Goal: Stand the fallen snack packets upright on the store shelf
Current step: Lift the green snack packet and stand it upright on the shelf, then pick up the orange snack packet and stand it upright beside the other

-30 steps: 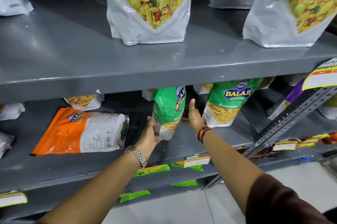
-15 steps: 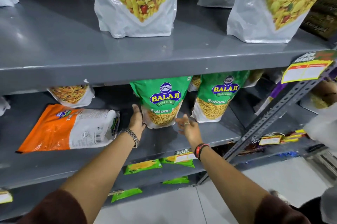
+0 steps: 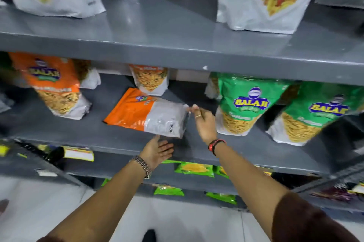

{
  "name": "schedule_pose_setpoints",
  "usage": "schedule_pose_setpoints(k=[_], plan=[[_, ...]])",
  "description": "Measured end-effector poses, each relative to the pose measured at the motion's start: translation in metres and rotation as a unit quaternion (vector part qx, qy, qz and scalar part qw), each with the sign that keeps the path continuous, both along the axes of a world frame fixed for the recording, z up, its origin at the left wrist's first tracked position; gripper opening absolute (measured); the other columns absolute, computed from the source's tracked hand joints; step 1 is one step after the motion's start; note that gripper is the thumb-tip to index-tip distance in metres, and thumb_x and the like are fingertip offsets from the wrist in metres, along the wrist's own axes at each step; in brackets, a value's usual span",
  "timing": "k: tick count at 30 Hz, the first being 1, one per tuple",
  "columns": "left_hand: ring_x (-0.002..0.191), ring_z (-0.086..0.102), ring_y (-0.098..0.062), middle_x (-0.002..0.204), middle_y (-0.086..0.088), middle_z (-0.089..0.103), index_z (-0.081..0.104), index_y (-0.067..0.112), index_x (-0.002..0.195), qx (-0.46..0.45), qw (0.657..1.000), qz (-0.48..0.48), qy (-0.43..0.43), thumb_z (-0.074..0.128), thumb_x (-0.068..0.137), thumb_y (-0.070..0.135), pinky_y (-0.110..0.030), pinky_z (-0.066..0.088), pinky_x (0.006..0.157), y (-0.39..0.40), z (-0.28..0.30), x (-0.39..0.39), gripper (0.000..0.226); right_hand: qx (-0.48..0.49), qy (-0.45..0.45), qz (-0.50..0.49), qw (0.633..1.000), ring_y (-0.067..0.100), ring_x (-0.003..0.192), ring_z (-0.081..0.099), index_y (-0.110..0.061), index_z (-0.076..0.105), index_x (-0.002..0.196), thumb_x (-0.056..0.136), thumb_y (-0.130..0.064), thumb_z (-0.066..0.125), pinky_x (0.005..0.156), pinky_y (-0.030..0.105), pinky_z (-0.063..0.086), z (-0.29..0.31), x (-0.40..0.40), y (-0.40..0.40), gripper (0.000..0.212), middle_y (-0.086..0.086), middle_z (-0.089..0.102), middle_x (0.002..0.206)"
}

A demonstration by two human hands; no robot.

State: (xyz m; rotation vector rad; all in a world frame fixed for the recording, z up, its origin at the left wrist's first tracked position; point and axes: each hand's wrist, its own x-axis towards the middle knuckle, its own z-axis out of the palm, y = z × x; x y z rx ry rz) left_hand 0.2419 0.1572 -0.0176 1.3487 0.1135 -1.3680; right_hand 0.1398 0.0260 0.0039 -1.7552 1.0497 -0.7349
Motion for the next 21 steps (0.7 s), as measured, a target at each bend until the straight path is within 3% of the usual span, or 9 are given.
schedule_pose_setpoints(k=[3, 6, 8, 11, 15, 18, 21], plan=[[0.135, 0.038, -0.035, 0.146, -0.022, 0.040, 0.031, -0.003, 0.140, -0.010, 0.999, 0.035, -0.007, 0.027, 0.098, 0.037, -0.041, 0.030, 0.111, 0.016, -0.001, 0.036, 0.057, -0.065, 0.058, 0.033, 0.996, 0.022, 0.084, 0.064, -0.005, 0.071, 0.101, 0.096, -0.032, 0.040, 0.072, 0.028, 0.046, 0.014, 0.039, -0.004, 0.041, 0.023, 0.073, 0.098], [0.134, 0.039, -0.036, 0.144, -0.022, 0.042, 0.037, -0.001, 0.136, -0.008, 0.999, 0.029, -0.023, 0.028, 0.098, 0.036, -0.039, 0.031, 0.109, 0.023, -0.002, 0.067, 0.054, -0.082, 0.218, 0.071, 0.970, 0.039, 0.107, 0.061, -0.006, 0.066, 0.109, 0.095, -0.042, 0.036, 0.088, 0.042, 0.050, 0.018, 0.082, -0.019, 0.049, 0.025, 0.067, 0.111], [0.129, 0.045, -0.037, 0.139, -0.023, 0.048, 0.044, 0.000, 0.129, -0.003, 0.999, 0.009, -0.036, 0.032, 0.097, 0.036, -0.039, 0.036, 0.103, 0.026, -0.008, 0.089, 0.049, -0.061, 0.314, 0.078, 0.944, 0.041, 0.115, 0.055, -0.007, 0.062, 0.114, 0.095, -0.047, 0.031, 0.094, 0.043, 0.044, 0.016, 0.106, -0.029, 0.054, 0.025, 0.062, 0.122], [0.098, 0.060, -0.029, 0.110, -0.016, 0.062, 0.047, 0.001, 0.123, -0.002, 0.999, -0.034, -0.038, 0.037, 0.097, 0.033, -0.035, 0.045, 0.088, 0.032, -0.017, 0.118, 0.043, -0.013, 0.400, 0.127, 0.908, 0.038, 0.127, 0.047, -0.008, 0.051, 0.129, 0.095, -0.052, 0.018, 0.103, 0.039, 0.037, 0.012, 0.137, -0.039, 0.064, 0.022, 0.048, 0.140], [0.073, 0.054, -0.019, 0.082, -0.005, 0.056, 0.053, 0.010, 0.088, -0.023, 0.996, -0.081, -0.025, 0.034, 0.098, 0.033, -0.021, 0.044, 0.062, 0.033, -0.023, 0.140, 0.031, 0.030, 0.439, 0.112, 0.891, 0.033, 0.133, 0.041, -0.006, 0.038, 0.139, 0.097, -0.044, 0.020, 0.106, 0.034, 0.032, 0.013, 0.159, -0.047, 0.059, 0.019, 0.039, 0.147], [0.062, 0.039, -0.014, 0.072, -0.003, 0.042, 0.041, 0.013, 0.072, -0.058, 0.993, -0.098, 0.007, 0.029, 0.099, 0.020, -0.019, 0.035, 0.052, 0.034, -0.024, 0.151, 0.031, 0.042, 0.424, 0.072, 0.902, 0.032, 0.114, 0.053, 0.001, 0.054, 0.122, 0.095, -0.029, 0.037, 0.081, 0.025, 0.038, 0.015, 0.168, -0.044, 0.044, 0.021, 0.055, 0.130], [0.086, 0.058, -0.025, 0.090, -0.012, 0.057, 0.051, 0.005, 0.094, -0.054, 0.995, -0.081, -0.021, 0.033, 0.098, 0.018, -0.029, 0.049, 0.075, 0.043, -0.023, 0.152, 0.023, 0.073, 0.396, 0.050, 0.914, 0.024, 0.074, 0.053, -0.003, 0.065, 0.090, 0.088, -0.021, 0.047, 0.051, 0.021, 0.031, 0.020, 0.161, -0.034, 0.025, 0.015, 0.062, 0.092]])
